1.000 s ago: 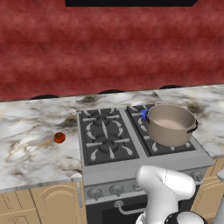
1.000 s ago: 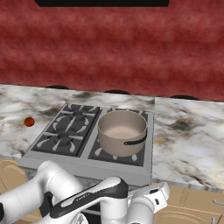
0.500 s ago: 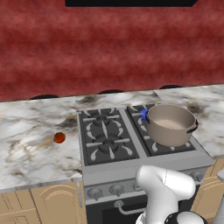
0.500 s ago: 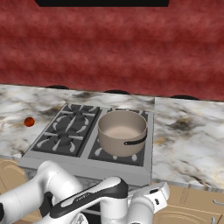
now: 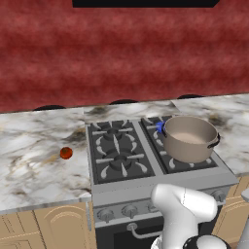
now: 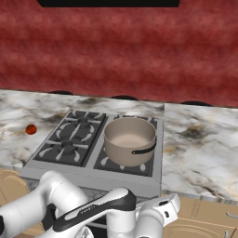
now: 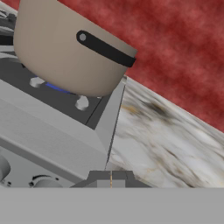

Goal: Turn on the burner for the pot on the stove. Wait thirty seconds for the pot to heat up. Then add the tomato to the pot.

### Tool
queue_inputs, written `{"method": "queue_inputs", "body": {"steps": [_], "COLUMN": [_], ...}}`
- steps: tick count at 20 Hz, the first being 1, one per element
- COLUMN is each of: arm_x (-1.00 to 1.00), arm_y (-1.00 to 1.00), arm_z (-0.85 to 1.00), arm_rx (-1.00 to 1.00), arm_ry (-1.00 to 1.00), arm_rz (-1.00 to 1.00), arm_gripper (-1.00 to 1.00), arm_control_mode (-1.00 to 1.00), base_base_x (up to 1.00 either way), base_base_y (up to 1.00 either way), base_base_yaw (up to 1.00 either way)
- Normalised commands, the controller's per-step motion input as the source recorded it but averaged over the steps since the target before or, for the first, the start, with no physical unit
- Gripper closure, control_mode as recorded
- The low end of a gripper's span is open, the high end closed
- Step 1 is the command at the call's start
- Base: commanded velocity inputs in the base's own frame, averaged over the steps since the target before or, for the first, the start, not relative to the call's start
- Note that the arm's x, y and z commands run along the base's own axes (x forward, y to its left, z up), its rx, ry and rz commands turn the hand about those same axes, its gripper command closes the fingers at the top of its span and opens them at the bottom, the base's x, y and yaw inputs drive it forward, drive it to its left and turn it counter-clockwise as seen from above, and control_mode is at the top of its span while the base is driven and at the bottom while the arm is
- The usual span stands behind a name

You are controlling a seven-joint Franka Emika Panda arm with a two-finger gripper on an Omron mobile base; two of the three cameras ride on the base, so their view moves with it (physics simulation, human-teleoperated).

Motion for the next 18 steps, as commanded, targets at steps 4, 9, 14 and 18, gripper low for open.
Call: {"method": "queue_inputs", "body": {"steps": [4, 9, 14, 18], "arm_x": [0.0, 0.0, 0.0, 0.1], "arm_y": [0.0, 0.0, 0.0, 0.21], "arm_z": [0.0, 0.0, 0.0, 0.0], "arm_rx": [0.0, 0.0, 0.0, -0.09], "arm_ry": [0.0, 0.0, 0.0, 0.04], "arm_rz": [0.0, 0.0, 0.0, -0.05], "arm_gripper": [1.0, 1.0, 1.0, 1.0], "arm_control_mode": [-1.0, -1.0, -1.0, -1.0], "base_base_x": [0.0, 0.0, 0.0, 0.0], "base_base_y": [0.0, 0.0, 0.0, 0.0], "base_base_yaw": [0.0, 0.0, 0.0, 0.0]}}
